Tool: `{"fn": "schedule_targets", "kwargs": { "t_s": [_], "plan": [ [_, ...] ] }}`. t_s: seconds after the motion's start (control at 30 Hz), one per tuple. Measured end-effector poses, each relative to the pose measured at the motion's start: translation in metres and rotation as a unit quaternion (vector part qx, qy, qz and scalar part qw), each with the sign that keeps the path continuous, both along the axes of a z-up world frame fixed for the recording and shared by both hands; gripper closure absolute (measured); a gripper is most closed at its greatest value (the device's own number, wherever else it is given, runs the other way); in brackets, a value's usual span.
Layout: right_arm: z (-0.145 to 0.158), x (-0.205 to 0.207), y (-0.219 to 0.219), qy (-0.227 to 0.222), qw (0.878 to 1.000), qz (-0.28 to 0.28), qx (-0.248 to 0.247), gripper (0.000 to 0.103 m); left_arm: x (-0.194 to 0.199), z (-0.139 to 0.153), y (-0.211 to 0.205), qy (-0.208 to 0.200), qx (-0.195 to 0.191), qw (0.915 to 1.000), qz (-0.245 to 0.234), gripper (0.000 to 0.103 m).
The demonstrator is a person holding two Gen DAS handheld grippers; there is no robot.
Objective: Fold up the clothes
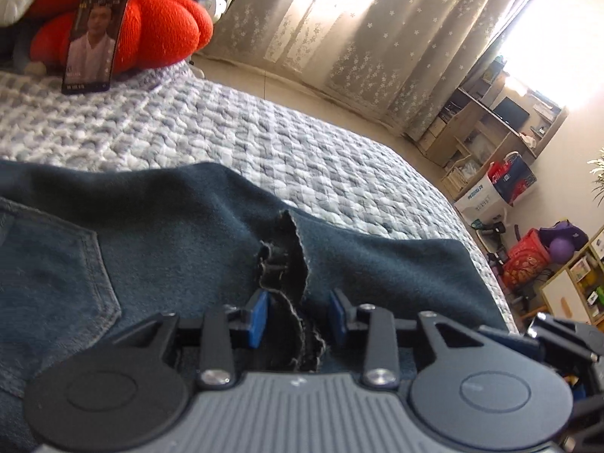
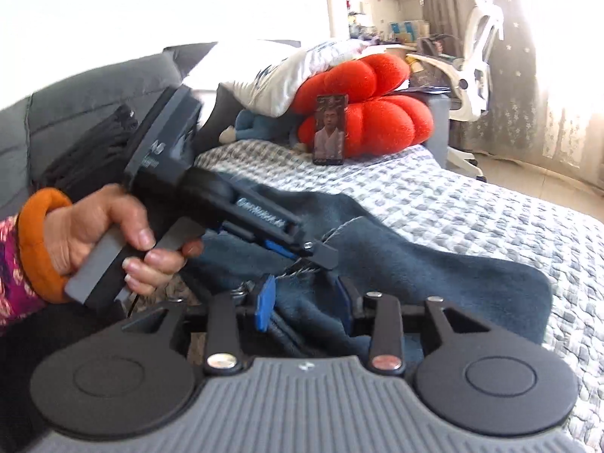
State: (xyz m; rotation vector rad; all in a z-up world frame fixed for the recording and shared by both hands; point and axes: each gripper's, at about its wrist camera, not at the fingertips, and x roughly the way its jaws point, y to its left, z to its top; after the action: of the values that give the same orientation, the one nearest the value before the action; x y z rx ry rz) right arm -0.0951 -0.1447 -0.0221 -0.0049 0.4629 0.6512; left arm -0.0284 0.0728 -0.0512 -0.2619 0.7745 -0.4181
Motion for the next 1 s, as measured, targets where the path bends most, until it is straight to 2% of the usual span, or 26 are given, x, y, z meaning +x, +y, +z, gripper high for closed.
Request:
{"fn": "schedule_targets", "kwargs": {
  "t_s": [0.07,0.17,0.27,0.37,0.5,0.57,0.7,0.83,1.0],
  "plan": [
    [0.002,0.005,-0.013,-0.006,0.999,-0.053,0.010,0.065,-0.003,0.009,0.002,-0.034,0.005,0.9994,0.004,0.066],
    [-0.003,0.016,-0.022,-0.006,0.993,-0.117,-0.012,0.065,-0.005,0.018,-0.005,-0.072,-0.005,0.9973,-0.015,0.066],
    [-0.011,0.027,-0.019,0.003,0.989,-0.141,-0.033,0.065,-0.005,0.016,-0.027,-0.091,0.002,0.9942,-0.057,0.066],
    [-0.024,0.033,-0.015,0.010,0.988,-0.140,-0.059,0.065,-0.003,0.008,-0.052,-0.089,0.037,0.9904,-0.099,0.066],
    [-0.037,0.029,-0.006,0.002,0.986,-0.132,-0.104,0.065,-0.001,-0.006,-0.069,-0.054,0.098,0.9834,-0.143,0.066],
    [-0.044,0.023,-0.002,-0.007,0.983,-0.126,-0.133,0.064,-0.009,-0.005,-0.065,-0.060,0.106,0.9801,-0.157,0.064],
    [-0.047,0.015,0.005,-0.025,0.980,-0.120,-0.156,0.064,-0.023,-0.004,-0.052,-0.057,0.101,0.9777,-0.175,0.063],
    [-0.043,0.014,0.006,-0.022,0.982,-0.111,-0.150,0.064,-0.035,-0.001,-0.037,-0.054,0.092,0.9760,-0.190,0.063],
    [-0.036,0.011,0.012,-0.033,0.984,-0.101,-0.142,0.064,-0.041,0.000,-0.018,-0.057,0.072,0.9782,-0.187,0.062]
  ]
}}
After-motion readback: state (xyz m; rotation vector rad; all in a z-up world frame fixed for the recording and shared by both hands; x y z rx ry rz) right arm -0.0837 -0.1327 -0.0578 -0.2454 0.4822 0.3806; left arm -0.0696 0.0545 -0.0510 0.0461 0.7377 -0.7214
